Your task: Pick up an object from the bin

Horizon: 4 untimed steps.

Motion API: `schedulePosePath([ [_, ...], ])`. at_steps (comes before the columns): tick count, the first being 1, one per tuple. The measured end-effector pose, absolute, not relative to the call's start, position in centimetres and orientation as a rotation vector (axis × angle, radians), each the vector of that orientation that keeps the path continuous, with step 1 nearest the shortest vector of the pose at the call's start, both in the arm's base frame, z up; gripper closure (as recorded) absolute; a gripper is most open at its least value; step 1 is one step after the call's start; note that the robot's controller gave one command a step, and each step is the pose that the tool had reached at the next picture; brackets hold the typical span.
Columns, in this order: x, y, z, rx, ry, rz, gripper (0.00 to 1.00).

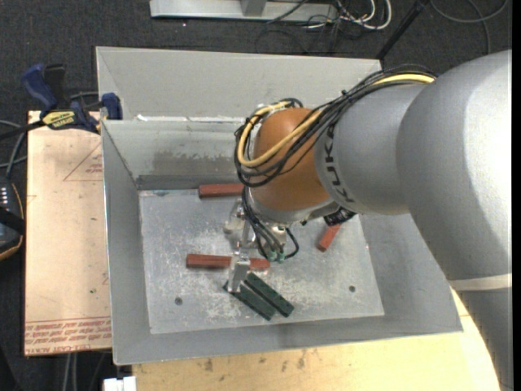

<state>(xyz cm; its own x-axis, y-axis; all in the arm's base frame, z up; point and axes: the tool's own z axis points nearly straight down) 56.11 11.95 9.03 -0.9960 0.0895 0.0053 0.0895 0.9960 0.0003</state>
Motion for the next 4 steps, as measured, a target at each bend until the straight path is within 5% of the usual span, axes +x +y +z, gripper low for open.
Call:
schedulePosePath([
  [1, 54.3, 14.0, 11.2, -0.427, -3.111, -0.001, 0.0],
  [2, 54.9, 14.6, 7.8, -0.381, -3.122, -0.003, 0.0],
  [3, 55.8, 14.9, 7.2, -0.502, -3.137, -0.028, 1.0],
  [4, 55.7, 14.9, 7.3, -0.516, -3.134, -0.028, 1.0],
])
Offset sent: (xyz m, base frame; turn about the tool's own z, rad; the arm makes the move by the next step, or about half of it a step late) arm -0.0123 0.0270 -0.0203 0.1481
